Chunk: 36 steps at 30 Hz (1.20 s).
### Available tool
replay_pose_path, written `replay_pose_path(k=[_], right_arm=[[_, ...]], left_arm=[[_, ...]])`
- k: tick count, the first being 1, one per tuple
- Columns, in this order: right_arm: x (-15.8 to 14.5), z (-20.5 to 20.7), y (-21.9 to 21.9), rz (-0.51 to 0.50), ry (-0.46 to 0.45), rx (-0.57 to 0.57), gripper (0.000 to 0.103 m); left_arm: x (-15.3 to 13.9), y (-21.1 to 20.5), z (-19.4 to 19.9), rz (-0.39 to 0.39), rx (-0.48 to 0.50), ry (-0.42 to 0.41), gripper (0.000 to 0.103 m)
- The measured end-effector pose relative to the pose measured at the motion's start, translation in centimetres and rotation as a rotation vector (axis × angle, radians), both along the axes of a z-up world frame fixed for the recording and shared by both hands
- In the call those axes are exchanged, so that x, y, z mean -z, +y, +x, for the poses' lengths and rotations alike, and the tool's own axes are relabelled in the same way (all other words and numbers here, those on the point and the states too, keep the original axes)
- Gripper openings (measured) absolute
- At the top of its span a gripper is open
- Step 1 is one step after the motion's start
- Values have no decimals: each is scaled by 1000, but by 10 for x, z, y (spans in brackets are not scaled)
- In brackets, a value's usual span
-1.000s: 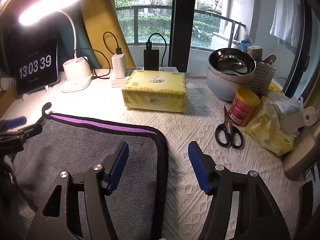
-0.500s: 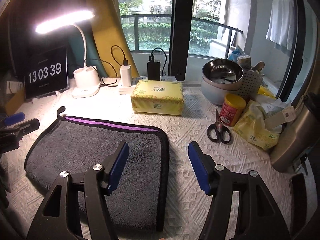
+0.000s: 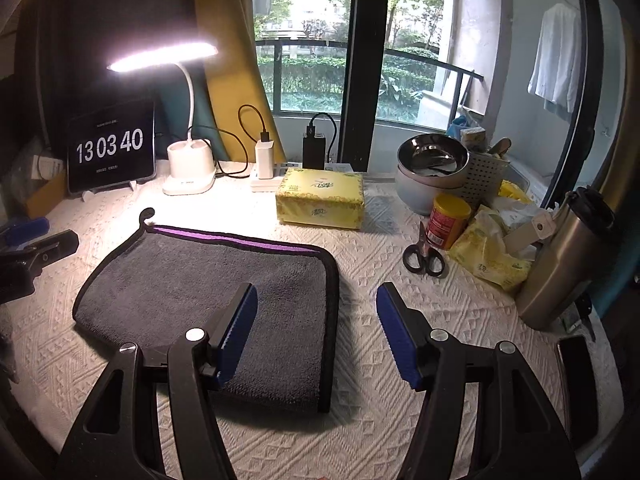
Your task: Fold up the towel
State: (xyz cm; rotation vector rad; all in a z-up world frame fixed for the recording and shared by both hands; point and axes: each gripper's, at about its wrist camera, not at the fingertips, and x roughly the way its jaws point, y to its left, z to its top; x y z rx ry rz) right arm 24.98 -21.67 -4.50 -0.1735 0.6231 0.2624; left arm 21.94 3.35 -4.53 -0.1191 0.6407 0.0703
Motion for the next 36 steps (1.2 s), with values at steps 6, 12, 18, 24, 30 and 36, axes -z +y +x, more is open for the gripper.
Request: replay_pose_path(k=[6,12,18,24,30,36], right_arm=[[-9,-16,1,1,-23,-3,65],[-17,-33,1,0,-48,-11,65],[-21,-53,3,-1,-63,-25,65],[-25,-73,6,-3,-77,-42,65],[-26,-95,9,9,-95,-56,65],[-29,-117,9,27,-131,-76,65]], left_arm=[[-8,-2,-17,6,-1,-22,90],[-18,-3,-35,3,-2,-55,90],[-22,-5,-54,0,6,-75,90],[-30,-7,-74,11,10,-106,90],[-34,-8,-100,19,1,-142,90],[-38,-12,-126,41,8,-179,90]])
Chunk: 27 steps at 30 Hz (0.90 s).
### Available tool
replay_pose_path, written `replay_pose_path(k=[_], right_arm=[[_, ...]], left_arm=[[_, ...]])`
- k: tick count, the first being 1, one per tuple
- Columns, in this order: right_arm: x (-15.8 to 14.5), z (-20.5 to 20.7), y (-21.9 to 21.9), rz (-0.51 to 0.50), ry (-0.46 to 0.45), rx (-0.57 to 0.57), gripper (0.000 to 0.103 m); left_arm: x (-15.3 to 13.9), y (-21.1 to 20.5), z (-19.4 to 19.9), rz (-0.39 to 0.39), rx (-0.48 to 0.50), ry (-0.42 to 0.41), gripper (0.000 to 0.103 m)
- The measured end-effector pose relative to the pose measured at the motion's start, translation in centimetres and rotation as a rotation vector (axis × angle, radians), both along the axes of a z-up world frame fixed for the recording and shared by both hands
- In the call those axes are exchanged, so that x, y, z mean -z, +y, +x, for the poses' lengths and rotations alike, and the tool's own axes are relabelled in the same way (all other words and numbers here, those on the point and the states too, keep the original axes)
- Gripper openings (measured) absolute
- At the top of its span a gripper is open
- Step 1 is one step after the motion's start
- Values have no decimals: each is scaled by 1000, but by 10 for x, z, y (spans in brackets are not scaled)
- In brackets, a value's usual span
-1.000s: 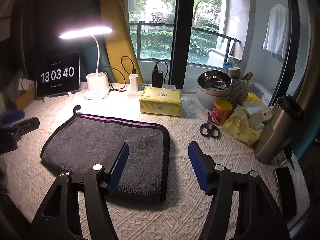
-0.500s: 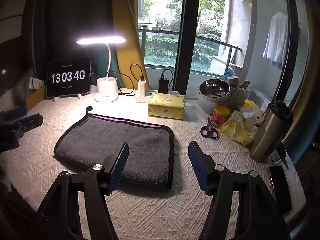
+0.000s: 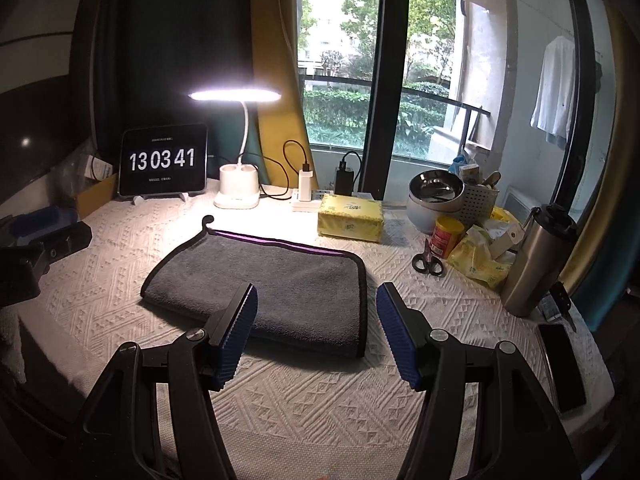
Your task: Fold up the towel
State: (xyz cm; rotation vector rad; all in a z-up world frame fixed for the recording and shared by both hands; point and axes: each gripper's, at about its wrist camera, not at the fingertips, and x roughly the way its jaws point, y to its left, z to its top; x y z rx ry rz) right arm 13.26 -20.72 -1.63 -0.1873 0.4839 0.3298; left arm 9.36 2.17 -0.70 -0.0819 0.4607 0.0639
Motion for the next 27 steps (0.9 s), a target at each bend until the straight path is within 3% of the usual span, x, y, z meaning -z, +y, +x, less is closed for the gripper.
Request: replay_pose_path(k=[8,15,21,27], right_arm=[[-7,-32,-5,28,-55,2,65],[-7,-64,-14,43,-107,10,65],[-11,-90,-22,70,-152,10,65],[-12,-118,-25,78,-182,10,65]], left_arm=[[-9,5,-38,-42,-23,-85,90],[-4,-2,-66,-35,-1,-116,90],[-7,-14,-97,20,17,-190,90],[-3,-22,-123,-8,40,-207,91]])
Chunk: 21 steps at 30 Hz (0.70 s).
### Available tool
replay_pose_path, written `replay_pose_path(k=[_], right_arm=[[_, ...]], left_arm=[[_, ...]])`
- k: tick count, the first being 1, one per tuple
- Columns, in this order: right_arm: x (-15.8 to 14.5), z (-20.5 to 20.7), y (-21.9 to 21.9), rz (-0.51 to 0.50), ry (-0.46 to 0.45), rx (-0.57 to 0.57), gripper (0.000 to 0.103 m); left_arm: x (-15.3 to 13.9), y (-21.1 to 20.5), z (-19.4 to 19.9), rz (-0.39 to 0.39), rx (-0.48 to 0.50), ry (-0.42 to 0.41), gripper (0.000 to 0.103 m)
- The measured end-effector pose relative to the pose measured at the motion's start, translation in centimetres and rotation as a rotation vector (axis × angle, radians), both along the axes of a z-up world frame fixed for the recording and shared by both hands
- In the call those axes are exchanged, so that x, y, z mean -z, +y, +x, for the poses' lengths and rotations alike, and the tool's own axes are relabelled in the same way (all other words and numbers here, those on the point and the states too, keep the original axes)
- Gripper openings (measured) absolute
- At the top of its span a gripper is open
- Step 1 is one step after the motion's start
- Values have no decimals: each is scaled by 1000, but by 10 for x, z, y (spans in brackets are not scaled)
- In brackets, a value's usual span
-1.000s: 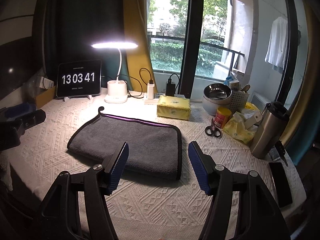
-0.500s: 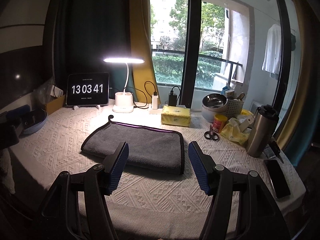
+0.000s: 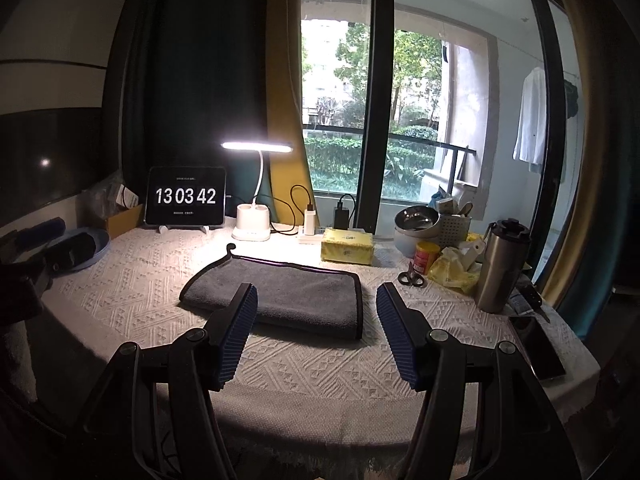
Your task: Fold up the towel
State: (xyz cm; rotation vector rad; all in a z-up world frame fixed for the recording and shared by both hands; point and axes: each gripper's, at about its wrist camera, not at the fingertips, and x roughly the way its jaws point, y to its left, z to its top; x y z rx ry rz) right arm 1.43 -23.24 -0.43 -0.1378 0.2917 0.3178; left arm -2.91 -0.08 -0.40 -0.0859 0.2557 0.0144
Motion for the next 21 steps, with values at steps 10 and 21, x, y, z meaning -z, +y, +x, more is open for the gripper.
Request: replay_pose_path(k=[10,21], right_arm=[[6,-35,1,33,-7,-28,65],[3,-35,1,40,-20,-22,65]], left_arm=[[-2,-5,-25,19,-2,-32,91],[-2,-2,-27,13,-10,-41,91]])
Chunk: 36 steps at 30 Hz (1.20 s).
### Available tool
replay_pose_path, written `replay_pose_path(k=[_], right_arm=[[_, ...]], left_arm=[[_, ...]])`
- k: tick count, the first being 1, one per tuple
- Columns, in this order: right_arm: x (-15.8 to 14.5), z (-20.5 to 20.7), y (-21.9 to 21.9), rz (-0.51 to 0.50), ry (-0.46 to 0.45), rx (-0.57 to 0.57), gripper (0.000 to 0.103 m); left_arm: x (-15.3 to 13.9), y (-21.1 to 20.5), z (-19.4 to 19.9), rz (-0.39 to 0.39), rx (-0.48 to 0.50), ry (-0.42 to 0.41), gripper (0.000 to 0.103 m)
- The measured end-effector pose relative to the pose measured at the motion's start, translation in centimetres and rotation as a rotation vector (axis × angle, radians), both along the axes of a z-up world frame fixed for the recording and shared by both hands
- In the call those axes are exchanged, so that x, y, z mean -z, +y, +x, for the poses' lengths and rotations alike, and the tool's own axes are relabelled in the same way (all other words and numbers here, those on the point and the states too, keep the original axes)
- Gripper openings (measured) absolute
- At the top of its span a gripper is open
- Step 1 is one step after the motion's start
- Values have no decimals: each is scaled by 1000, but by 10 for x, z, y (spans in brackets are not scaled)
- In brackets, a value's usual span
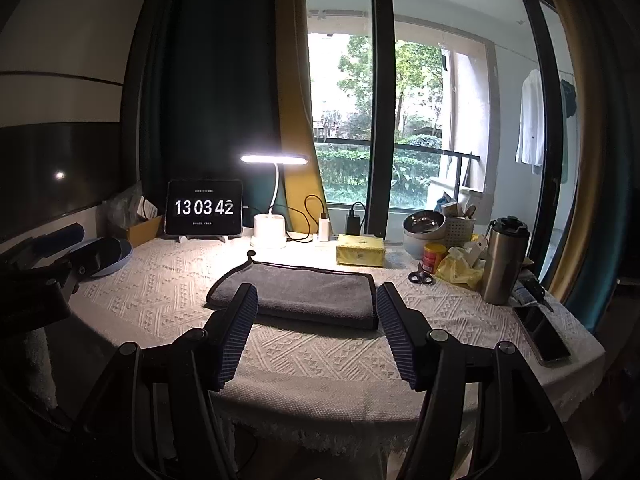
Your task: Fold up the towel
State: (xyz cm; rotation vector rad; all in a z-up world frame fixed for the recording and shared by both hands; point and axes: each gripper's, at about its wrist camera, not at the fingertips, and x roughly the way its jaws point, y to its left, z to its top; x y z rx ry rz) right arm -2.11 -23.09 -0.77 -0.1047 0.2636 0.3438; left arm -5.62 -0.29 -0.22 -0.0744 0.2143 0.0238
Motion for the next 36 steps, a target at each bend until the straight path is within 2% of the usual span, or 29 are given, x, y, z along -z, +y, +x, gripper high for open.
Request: replay_pose_path(k=[36], right_arm=[[3,3,7,-8,16,-14,65]], left_arm=[[4,-6,-1,-4,15,9,91]])
